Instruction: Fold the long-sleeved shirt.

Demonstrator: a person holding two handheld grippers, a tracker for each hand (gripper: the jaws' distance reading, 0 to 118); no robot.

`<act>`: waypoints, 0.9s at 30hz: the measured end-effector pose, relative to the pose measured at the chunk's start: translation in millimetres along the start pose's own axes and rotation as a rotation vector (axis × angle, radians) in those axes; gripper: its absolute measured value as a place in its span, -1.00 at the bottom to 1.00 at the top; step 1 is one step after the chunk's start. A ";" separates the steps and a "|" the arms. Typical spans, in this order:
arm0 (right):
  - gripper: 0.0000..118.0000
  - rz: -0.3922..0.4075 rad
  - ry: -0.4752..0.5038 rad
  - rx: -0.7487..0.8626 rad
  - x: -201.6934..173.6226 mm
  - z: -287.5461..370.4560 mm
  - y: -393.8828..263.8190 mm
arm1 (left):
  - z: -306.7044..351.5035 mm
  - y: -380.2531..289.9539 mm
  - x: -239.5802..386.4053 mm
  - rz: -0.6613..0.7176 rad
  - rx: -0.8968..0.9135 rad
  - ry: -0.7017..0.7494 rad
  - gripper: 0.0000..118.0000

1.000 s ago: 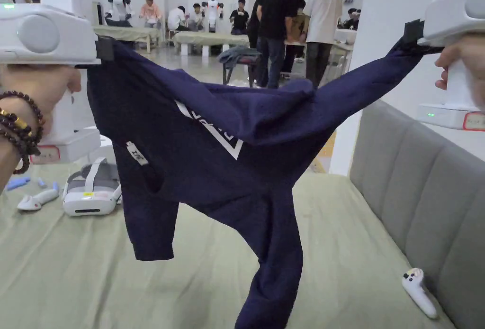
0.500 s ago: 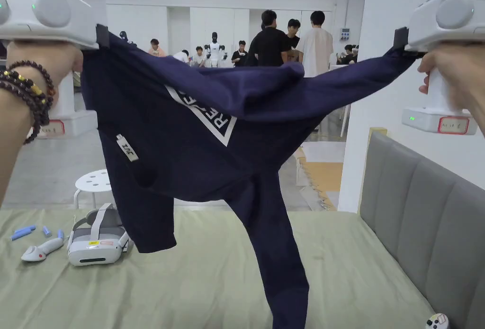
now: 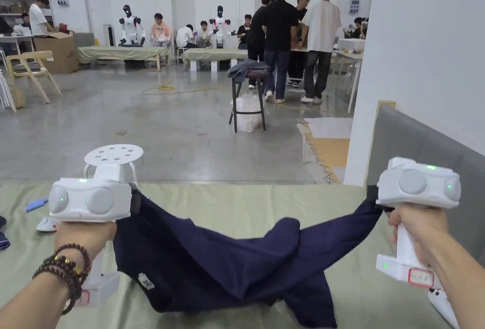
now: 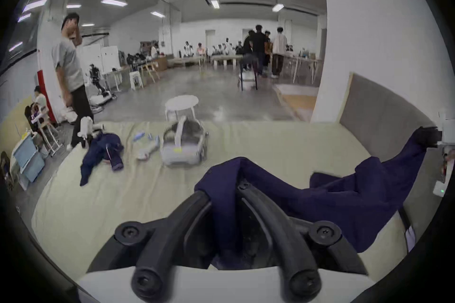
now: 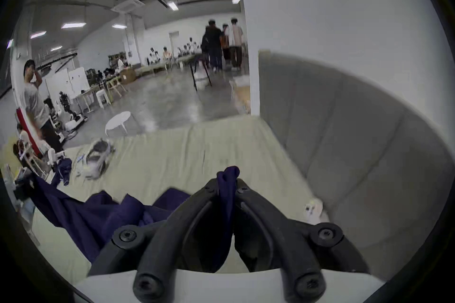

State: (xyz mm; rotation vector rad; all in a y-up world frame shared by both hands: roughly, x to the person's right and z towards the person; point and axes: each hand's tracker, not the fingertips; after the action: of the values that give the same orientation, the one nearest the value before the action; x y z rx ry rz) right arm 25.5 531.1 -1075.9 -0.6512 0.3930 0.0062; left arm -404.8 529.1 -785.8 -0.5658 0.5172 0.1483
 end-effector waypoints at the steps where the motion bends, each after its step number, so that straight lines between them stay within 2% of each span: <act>1: -0.88 0.006 0.004 0.011 2.6 0.2 -8.1 | -0.3 -8.7 0.9 -0.007 -0.008 0.017 -0.82; 5: -0.88 0.005 0.009 0.035 12.3 31.0 -44.3 | 30.1 -31.9 -2.7 0.015 0.007 0.022 -0.82; 7: -0.88 0.048 -0.001 0.023 22.0 46.9 -66.9 | 54.8 -57.2 -3.8 0.001 0.043 -0.008 -0.82; 8: -0.88 0.069 -0.002 0.029 28.2 58.8 -82.1 | 70.6 -75.6 -3.6 -0.007 0.044 -0.003 -0.82; 11: -0.88 0.057 0.017 0.014 48.5 85.9 -134.5 | 105.0 -140.0 -11.7 0.037 0.040 -0.013 -0.82; 13: -0.87 0.044 0.024 -0.012 60.1 101.2 -171.1 | 119.2 -188.3 -16.1 0.078 -0.026 0.002 -0.82; 17: -0.87 0.050 0.007 -0.164 69.3 124.4 -245.6 | 137.4 -280.7 -17.1 0.072 -0.144 -0.025 -0.82; 18: -0.87 0.078 0.019 -0.199 69.0 121.9 -261.0 | 136.6 -295.4 -16.9 0.067 -0.210 -0.040 -0.82; 23: -0.87 0.132 -0.047 -0.375 72.6 78.8 -312.7 | 129.0 -328.7 -24.2 0.118 -0.257 -0.001 -0.79; 24: -0.87 0.130 -0.044 -0.385 72.3 72.8 -314.8 | 127.6 -327.5 -26.6 0.148 -0.249 0.000 -0.58; 25: -0.75 0.136 -0.045 -0.387 71.2 69.3 -314.2 | 142.3 -321.7 -17.4 0.142 -0.238 0.010 -0.23; 26: -0.40 0.140 -0.055 -0.391 68.6 68.7 -309.8 | 146.0 -316.6 -16.5 0.140 -0.238 0.025 0.31; 27: 0.39 0.128 -0.064 -0.381 68.6 78.0 -301.4 | 148.3 -311.4 -16.0 0.129 -0.245 0.033 0.85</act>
State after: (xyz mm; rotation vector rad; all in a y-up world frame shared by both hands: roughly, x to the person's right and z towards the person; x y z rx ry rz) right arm 155.1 328.7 -866.4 -0.9977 0.3739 0.2281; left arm -270.4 349.4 -523.3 -0.7753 0.5716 0.3292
